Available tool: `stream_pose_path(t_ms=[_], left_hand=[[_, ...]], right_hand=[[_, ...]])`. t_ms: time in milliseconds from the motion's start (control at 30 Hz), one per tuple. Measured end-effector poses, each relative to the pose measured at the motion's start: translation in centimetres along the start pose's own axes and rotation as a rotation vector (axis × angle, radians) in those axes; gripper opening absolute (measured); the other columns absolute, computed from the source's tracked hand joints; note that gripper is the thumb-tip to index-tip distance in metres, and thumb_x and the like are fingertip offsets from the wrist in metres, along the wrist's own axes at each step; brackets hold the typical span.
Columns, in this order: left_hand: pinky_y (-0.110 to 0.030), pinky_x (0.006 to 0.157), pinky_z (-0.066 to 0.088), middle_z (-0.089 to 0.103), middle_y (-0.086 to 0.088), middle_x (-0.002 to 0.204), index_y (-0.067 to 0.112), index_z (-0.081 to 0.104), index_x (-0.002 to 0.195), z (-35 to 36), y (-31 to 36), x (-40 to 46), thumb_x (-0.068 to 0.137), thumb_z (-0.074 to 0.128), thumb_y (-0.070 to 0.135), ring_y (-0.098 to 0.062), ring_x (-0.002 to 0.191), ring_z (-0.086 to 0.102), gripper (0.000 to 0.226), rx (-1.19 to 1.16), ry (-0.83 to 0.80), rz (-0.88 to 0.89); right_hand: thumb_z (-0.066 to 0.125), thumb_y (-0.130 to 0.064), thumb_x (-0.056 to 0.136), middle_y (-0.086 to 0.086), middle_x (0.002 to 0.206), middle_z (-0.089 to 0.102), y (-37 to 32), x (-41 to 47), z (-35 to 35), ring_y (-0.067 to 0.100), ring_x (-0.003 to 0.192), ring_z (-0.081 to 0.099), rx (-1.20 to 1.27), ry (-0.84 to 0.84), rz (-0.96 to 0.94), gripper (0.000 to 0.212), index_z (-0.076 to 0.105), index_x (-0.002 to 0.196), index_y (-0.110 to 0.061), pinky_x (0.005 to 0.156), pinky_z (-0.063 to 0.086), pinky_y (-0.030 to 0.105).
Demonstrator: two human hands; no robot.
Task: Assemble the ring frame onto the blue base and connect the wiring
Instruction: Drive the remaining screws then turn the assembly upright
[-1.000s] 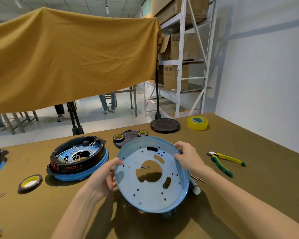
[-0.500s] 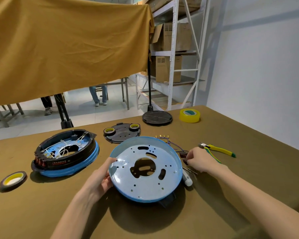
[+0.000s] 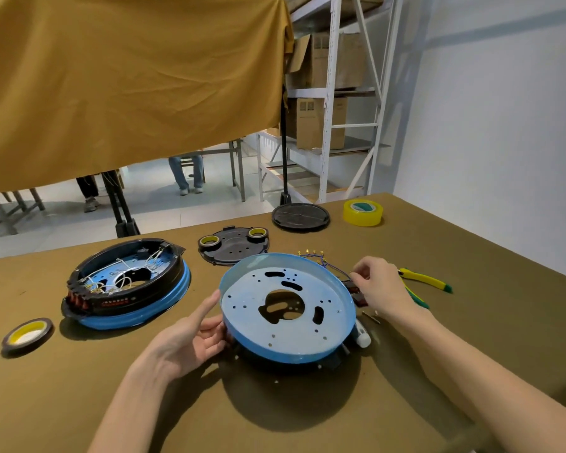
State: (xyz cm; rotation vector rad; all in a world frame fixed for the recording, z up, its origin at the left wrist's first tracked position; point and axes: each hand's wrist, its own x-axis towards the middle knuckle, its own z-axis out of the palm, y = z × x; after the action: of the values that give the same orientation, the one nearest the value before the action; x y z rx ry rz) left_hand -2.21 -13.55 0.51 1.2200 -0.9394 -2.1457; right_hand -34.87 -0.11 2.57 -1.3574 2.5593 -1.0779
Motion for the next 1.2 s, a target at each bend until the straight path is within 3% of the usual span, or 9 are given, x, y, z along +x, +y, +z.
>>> stream_pose_path(t_ms=[100, 233, 400, 633, 900, 1000, 1200], left_hand=[[-0.036, 0.087, 0.056, 0.073, -0.015, 0.102, -0.005, 0.065, 0.123, -0.5, -0.1, -0.2, 0.063, 0.088, 0.047, -0.021, 0.093, 0.067, 0.082, 0.109, -0.041, -0.005], [-0.042, 0.106, 0.049, 0.077, -0.014, 0.112, 0.002, 0.065, 0.124, -0.6, -0.7, -0.7, 0.063, 0.085, 0.038, -0.026, 0.116, 0.067, 0.073, 0.189, -0.077, 0.056], [-0.051, 0.117, 0.040, 0.072, -0.018, 0.120, 0.004, 0.060, 0.128, 0.0, -1.5, -0.6, 0.071, 0.078, 0.031, -0.031, 0.121, 0.065, 0.066, 0.133, -0.070, 0.115], [-0.049, 0.116, 0.042, 0.073, -0.019, 0.121, 0.001, 0.062, 0.129, -0.1, -1.6, -0.4, 0.080, 0.084, 0.030, -0.032, 0.122, 0.066, 0.061, 0.115, -0.120, 0.121], [-0.044, 0.112, 0.046, 0.071, -0.022, 0.123, -0.002, 0.063, 0.126, -0.2, -1.4, -0.2, 0.076, 0.081, 0.032, -0.035, 0.128, 0.062, 0.063, 0.080, -0.139, 0.082], [-0.041, 0.106, 0.049, 0.072, -0.022, 0.121, -0.003, 0.063, 0.126, -0.3, -1.4, -0.2, 0.071, 0.088, 0.034, -0.032, 0.121, 0.065, 0.070, 0.065, -0.154, 0.083], [-0.036, 0.097, 0.055, 0.076, -0.018, 0.112, -0.003, 0.062, 0.123, -0.1, -1.5, -0.2, 0.074, 0.080, 0.034, -0.026, 0.108, 0.072, 0.064, 0.056, -0.134, 0.078]], right_hand=[[0.071, -0.015, 0.095, 0.000, 0.091, 0.070, -3.1, 0.6, -0.1, 0.012, 0.077, 0.066, 0.190, 0.099, -0.060, 0.008, 0.068, 0.102, -0.013, 0.069, 0.049, 0.022], [0.072, -0.010, 0.094, 0.000, 0.081, 0.073, -8.3, -0.7, 1.6, 0.010, 0.065, 0.071, 0.458, -0.035, -0.219, 0.011, 0.069, 0.104, -0.014, 0.060, 0.057, 0.025], [0.072, -0.004, 0.091, 0.005, 0.078, 0.075, -12.8, -3.4, 5.6, 0.016, 0.069, 0.074, 0.594, -0.195, -0.402, 0.010, 0.068, 0.099, -0.007, 0.068, 0.063, 0.034], [0.075, -0.009, 0.091, 0.000, 0.088, 0.076, -13.3, -4.1, 8.0, 0.009, 0.080, 0.073, 0.517, -0.238, -0.515, 0.008, 0.075, 0.099, -0.008, 0.077, 0.061, 0.028], [0.077, -0.011, 0.090, -0.005, 0.088, 0.077, -12.9, -3.7, 8.8, 0.008, 0.080, 0.074, 0.557, -0.262, -0.528, 0.010, 0.077, 0.100, -0.012, 0.076, 0.062, 0.028], [0.078, -0.010, 0.089, -0.005, 0.086, 0.076, -12.9, -3.5, 9.2, 0.008, 0.079, 0.073, 0.536, -0.244, -0.556, 0.007, 0.077, 0.097, -0.011, 0.075, 0.061, 0.025], [0.077, -0.012, 0.089, -0.005, 0.091, 0.072, -12.5, -3.9, 9.4, 0.007, 0.081, 0.065, 0.367, -0.253, -0.714, 0.007, 0.078, 0.095, -0.015, 0.073, 0.057, 0.024]])
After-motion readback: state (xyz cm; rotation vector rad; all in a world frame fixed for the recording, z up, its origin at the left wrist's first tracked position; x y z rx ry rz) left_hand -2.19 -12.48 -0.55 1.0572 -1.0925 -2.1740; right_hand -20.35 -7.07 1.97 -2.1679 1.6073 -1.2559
